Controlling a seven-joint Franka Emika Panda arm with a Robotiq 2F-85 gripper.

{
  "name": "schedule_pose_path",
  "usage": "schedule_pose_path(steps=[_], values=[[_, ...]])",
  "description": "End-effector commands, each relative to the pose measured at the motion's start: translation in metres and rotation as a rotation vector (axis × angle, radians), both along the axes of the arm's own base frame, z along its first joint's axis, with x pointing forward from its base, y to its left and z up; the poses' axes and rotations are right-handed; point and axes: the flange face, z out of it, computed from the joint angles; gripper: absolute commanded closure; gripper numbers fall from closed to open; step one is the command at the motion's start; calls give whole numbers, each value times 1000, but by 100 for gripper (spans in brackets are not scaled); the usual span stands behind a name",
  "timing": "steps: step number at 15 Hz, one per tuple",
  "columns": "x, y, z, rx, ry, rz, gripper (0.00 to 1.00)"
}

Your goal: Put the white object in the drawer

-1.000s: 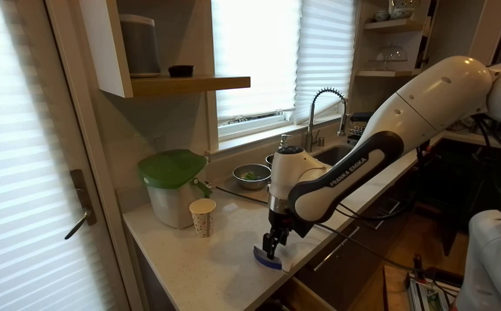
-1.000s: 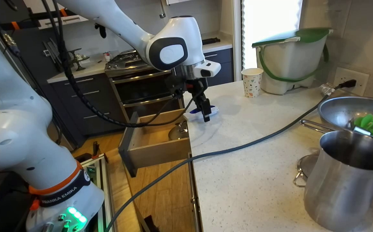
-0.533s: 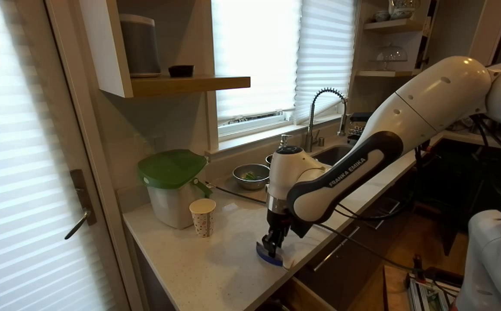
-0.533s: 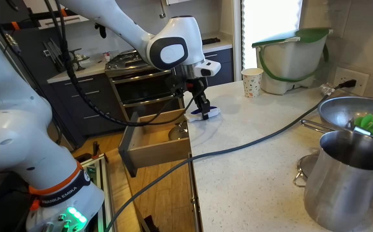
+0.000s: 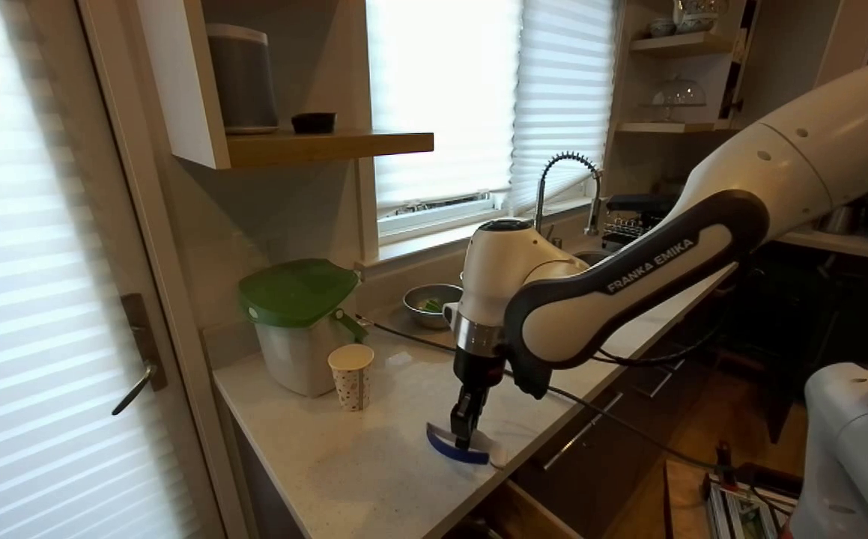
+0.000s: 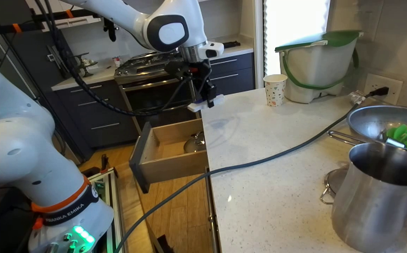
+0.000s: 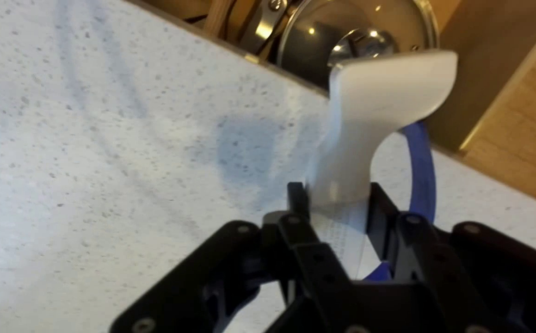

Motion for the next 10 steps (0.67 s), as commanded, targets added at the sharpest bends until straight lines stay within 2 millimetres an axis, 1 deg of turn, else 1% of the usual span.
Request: schedule_pose_path(steps=[1,3,4,7,8,10], values=[[-27,40,9,23,65,194,91],[-38,65,3,13,112,305,91],[-44,76,-5,5,138,356,91],[-55,98,-28,-36,211,493,91],[-49,92,-14,-26,165,423,66],[-54,101,-26,-31,189,465,66]])
